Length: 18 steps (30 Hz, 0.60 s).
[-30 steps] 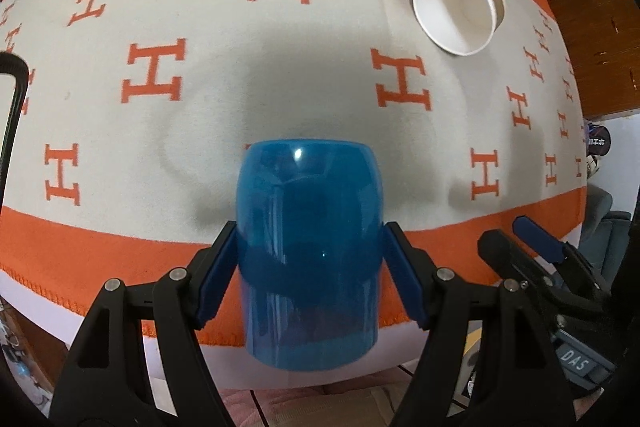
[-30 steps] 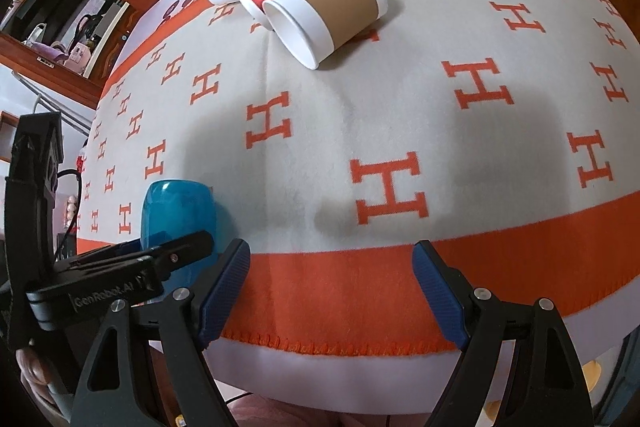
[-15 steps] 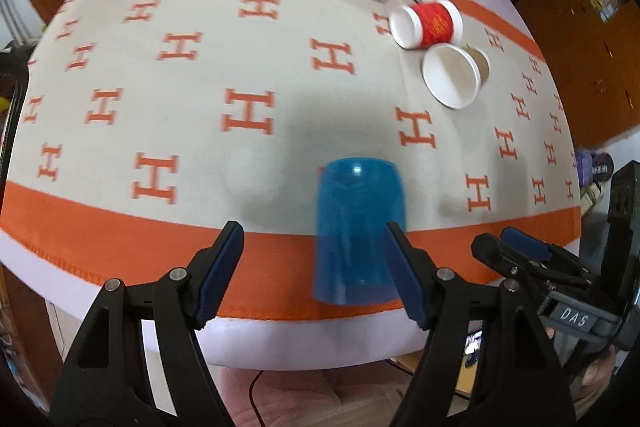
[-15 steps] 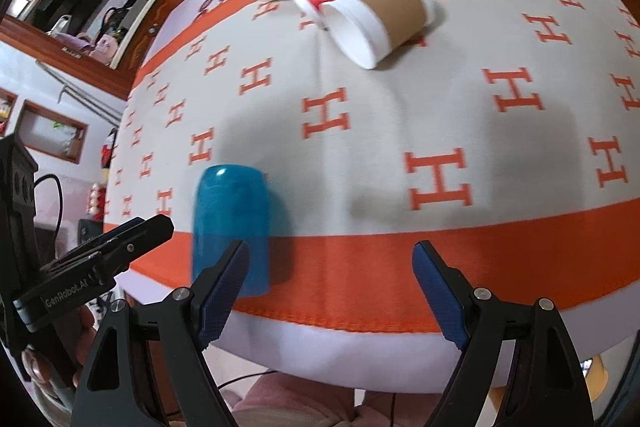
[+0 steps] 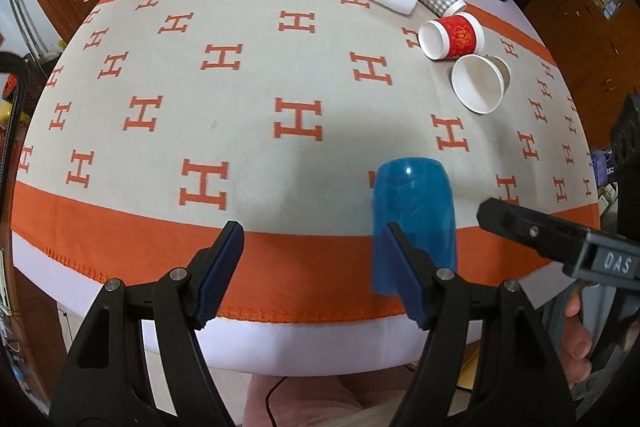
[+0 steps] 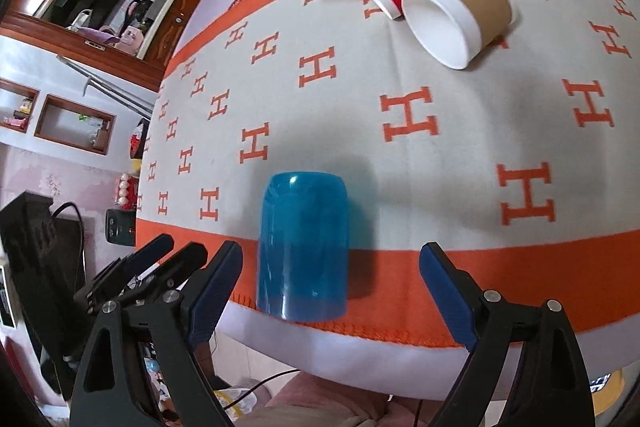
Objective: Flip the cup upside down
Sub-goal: 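Grasp the blue cup with the right tool while the left tool releases it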
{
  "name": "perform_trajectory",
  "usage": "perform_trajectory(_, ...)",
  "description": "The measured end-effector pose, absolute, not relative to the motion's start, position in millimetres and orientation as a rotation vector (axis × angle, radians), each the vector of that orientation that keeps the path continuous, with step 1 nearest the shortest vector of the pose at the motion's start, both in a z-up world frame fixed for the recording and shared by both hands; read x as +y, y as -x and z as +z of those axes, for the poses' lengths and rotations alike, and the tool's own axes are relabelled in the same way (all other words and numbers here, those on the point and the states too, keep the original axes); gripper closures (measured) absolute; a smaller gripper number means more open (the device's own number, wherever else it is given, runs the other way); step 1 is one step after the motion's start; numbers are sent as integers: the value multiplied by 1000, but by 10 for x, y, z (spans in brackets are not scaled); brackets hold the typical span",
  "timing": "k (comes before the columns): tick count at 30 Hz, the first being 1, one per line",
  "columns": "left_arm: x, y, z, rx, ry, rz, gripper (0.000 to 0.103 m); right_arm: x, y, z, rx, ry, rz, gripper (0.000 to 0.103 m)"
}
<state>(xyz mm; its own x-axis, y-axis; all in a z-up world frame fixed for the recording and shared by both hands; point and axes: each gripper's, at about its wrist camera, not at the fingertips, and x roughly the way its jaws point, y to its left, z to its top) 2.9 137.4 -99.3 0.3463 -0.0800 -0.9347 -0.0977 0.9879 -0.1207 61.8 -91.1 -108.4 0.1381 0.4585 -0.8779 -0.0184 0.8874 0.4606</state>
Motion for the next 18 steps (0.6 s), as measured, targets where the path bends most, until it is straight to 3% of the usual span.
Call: perform_trajectory(18, 1662, -84, -1144, 1233, 198, -14, 35, -408, -991, -1566, 1517, -315, 356, 12)
